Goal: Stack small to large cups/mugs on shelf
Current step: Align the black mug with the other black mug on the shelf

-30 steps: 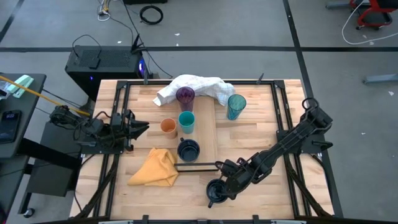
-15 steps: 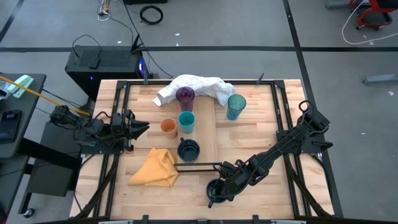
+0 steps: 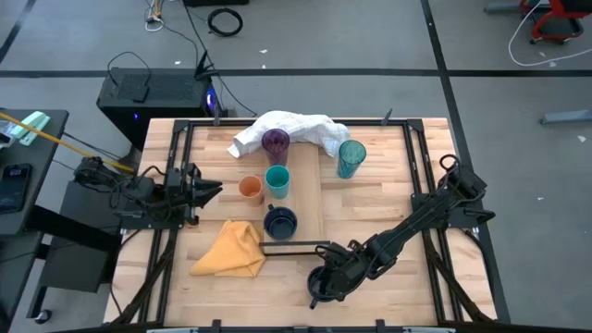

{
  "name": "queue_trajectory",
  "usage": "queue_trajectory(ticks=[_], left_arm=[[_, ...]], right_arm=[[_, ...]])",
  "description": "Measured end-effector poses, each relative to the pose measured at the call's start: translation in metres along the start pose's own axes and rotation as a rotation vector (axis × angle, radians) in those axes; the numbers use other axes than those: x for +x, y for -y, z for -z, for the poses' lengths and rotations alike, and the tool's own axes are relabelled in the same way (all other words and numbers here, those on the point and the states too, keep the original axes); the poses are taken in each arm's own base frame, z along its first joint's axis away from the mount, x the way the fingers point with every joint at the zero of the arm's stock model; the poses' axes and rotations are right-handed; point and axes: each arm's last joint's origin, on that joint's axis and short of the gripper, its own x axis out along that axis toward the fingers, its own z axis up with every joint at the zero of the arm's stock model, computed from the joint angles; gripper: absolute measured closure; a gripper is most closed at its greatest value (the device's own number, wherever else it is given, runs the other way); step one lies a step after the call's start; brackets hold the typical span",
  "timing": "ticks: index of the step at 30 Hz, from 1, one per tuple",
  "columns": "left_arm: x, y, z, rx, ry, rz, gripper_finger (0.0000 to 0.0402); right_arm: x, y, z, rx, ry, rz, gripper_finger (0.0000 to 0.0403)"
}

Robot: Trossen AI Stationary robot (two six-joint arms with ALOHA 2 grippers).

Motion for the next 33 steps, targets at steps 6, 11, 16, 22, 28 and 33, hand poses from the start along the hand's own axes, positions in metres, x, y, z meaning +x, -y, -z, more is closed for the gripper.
queue_trajectory(ticks=[6, 11, 16, 22, 28, 33], left_arm=[[0.0, 0.0, 0.001, 0.003, -0.005, -0.001, 0.0319], [0.0, 0.0, 0.001, 0.002, -0.004, -0.001, 0.0319], [0.0, 0.0, 0.001, 0.003, -0.005, -0.001, 0.0325], [0.0, 0.0, 0.001, 0.002, -0.005, -0.001, 0.0321], [0.0, 0.0, 0.001, 0.002, -0.005, -0.001, 0.0323], [0.0, 0.0, 0.001, -0.012, -0.005, -0.001, 0.0328]], right_arm=[[0.0, 0.0, 0.001, 0.029, -0.022, -0.001, 0.0305], [0.0, -0.001, 0.006, -0.05, -0.111, -0.034, 0.0385], [-0.001, -0.002, 0.011, -0.066, -0.137, -0.031, 0.0386], [-0.017, 0.006, 0.019, -0.073, -0.165, 0.042, 0.0386], [-0.06, 0.017, 0.026, -0.047, -0.104, 0.102, 0.0386], [-0.099, 0.034, 0.026, 0.002, -0.034, 0.164, 0.0386]])
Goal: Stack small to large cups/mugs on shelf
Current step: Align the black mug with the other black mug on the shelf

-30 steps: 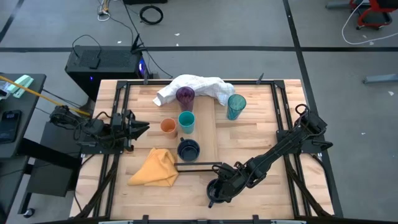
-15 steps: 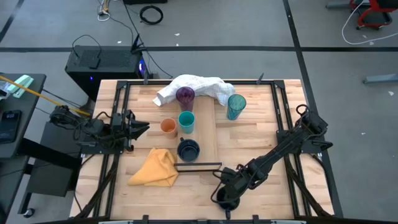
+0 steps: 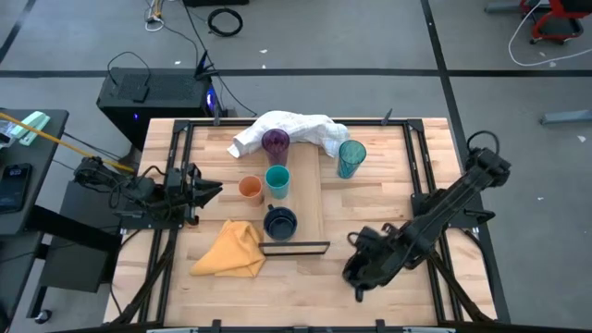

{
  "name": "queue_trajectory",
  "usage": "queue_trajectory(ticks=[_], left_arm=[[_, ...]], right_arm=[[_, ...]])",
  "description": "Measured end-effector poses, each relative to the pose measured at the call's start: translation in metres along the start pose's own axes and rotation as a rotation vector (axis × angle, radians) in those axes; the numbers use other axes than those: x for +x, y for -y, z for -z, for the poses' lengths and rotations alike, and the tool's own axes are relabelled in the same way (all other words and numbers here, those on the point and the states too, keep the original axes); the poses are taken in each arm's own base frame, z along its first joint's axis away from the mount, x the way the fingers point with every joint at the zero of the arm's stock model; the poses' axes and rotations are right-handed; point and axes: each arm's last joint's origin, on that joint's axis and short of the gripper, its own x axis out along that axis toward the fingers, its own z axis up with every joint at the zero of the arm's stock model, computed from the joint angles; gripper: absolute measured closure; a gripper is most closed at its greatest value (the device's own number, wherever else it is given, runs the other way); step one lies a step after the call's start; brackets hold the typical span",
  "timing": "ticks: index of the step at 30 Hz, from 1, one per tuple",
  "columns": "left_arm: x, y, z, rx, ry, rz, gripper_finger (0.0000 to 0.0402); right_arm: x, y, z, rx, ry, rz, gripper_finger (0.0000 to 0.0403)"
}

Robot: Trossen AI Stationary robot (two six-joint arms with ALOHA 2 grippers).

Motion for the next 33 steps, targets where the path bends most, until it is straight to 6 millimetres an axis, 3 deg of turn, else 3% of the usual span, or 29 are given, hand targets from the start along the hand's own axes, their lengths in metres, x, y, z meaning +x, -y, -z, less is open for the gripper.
queue_trajectory(ticks=[6, 11, 20, 33], left_arm=[[0.0, 0.0, 0.0, -0.009, 0.0, 0.001, 0.0322], [0.0, 0.0, 0.0, -0.012, 0.0, 0.003, 0.032], [0.0, 0.0, 0.0, -0.031, 0.0, 0.004, 0.0328], [0.0, 0.0, 0.0, -0.033, 0.002, 0.005, 0.0327]], right_arm=[[-0.033, 0.037, 0.001, 0.008, -0.008, 0.125, 0.0386], [-0.051, 0.062, -0.009, 0.065, 0.094, 0.201, 0.0386], [-0.047, 0.074, -0.044, 0.086, 0.182, 0.255, 0.0386], [-0.041, 0.084, -0.097, -0.012, 0.272, 0.164, 0.0386]])
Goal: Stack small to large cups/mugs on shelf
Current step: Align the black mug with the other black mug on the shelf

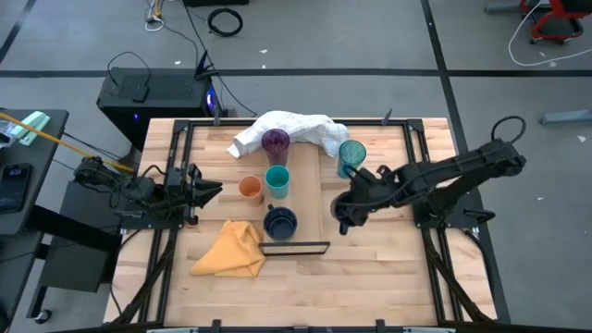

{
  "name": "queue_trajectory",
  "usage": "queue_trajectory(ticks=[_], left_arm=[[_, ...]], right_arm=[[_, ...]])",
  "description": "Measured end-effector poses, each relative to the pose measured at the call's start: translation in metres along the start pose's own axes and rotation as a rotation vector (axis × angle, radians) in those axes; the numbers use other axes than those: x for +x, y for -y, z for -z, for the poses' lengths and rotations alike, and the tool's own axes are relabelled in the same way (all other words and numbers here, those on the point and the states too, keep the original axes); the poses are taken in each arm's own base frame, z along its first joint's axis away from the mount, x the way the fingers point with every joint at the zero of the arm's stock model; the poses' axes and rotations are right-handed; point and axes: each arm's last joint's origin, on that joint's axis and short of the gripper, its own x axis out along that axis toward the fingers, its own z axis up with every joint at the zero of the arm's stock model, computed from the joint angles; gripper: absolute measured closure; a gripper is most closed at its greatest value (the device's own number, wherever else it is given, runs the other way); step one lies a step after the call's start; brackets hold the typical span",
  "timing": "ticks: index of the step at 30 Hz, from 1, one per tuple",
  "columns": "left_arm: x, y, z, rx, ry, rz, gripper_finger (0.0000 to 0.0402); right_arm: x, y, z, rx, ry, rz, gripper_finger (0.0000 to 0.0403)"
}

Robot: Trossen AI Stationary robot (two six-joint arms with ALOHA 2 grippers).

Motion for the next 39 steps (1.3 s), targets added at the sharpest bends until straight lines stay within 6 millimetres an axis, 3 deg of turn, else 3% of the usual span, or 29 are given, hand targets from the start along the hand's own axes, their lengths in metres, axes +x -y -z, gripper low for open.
queue_trajectory(ticks=[12, 21, 39], left_arm=[[0.0, 0.0, 0.0, 0.0, 0.0, 0.0, 0.0324], [0.0, 0.0, 0.0, -0.007, 0.001, 0.002, 0.0332], [0.0, 0.0, 0.0, -0.008, 0.001, 0.003, 0.0331]], right_arm=[[0.015, 0.001, -0.025, 0.022, 0.034, -0.078, 0.0386], [0.037, -0.01, -0.028, 0.059, -0.039, -0.094, 0.0386], [0.044, -0.013, -0.029, 0.223, -0.081, -0.111, 0.0386]])
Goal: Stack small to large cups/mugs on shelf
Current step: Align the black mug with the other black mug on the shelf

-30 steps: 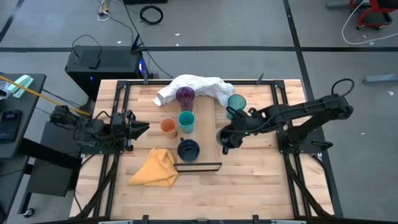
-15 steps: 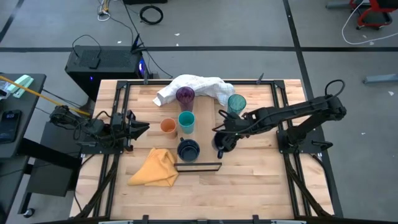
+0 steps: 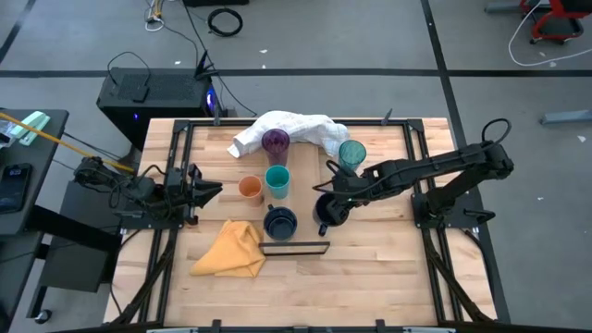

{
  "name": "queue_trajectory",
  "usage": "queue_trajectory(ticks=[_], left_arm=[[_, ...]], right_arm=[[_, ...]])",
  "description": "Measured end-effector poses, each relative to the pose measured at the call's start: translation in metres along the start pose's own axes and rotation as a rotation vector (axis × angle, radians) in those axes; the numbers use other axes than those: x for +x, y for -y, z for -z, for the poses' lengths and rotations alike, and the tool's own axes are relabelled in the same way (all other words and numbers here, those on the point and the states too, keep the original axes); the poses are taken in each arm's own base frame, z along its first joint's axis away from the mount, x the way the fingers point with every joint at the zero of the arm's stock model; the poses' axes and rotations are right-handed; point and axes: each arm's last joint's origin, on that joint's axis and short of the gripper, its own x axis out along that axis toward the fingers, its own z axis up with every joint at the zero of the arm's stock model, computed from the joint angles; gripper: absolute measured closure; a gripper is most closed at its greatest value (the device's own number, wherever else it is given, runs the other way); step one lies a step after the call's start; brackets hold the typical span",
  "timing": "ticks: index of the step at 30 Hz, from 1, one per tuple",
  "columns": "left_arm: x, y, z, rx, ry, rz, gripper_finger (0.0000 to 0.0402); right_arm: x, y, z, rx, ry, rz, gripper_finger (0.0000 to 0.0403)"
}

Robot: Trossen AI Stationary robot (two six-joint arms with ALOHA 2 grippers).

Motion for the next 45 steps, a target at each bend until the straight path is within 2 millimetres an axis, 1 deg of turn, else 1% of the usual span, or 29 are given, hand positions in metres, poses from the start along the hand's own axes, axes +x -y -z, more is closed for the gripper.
queue_trajectory(ticks=[6, 11, 17, 21, 30, 40, 45], left_arm=[[0.0, 0.0, 0.0, 0.001, 0.0, 0.0, 0.0326], [0.0, 0.0, 0.0, 0.005, 0.0, 0.0, 0.0332], [0.0, 0.0, 0.0, 0.006, 0.0, 0.0, 0.0332], [0.0, 0.0, 0.0, 0.006, 0.0, 0.0, 0.0327], [0.0, 0.0, 0.0, 0.008, -0.001, 0.0, 0.0335], [0.0, 0.0, 0.0, 0.008, 0.0, 0.0, 0.0324], [0.0, 0.0, 0.0, 0.008, -0.001, 0.0, 0.0327]], right_arm=[[0.0, -0.002, -0.004, 0.055, 0.009, -0.039, 0.0386], [0.003, -0.004, -0.003, 0.081, -0.026, -0.048, 0.0386], [0.025, -0.014, -0.002, 0.064, -0.08, -0.061, 0.0386], [0.034, -0.015, -0.002, 0.052, -0.105, -0.039, 0.0387], [0.035, -0.016, -0.004, 0.059, -0.119, -0.076, 0.0387], [0.035, -0.018, -0.007, 0.089, -0.102, -0.101, 0.0387], [0.037, -0.02, -0.008, 0.1, -0.093, -0.115, 0.0387]])
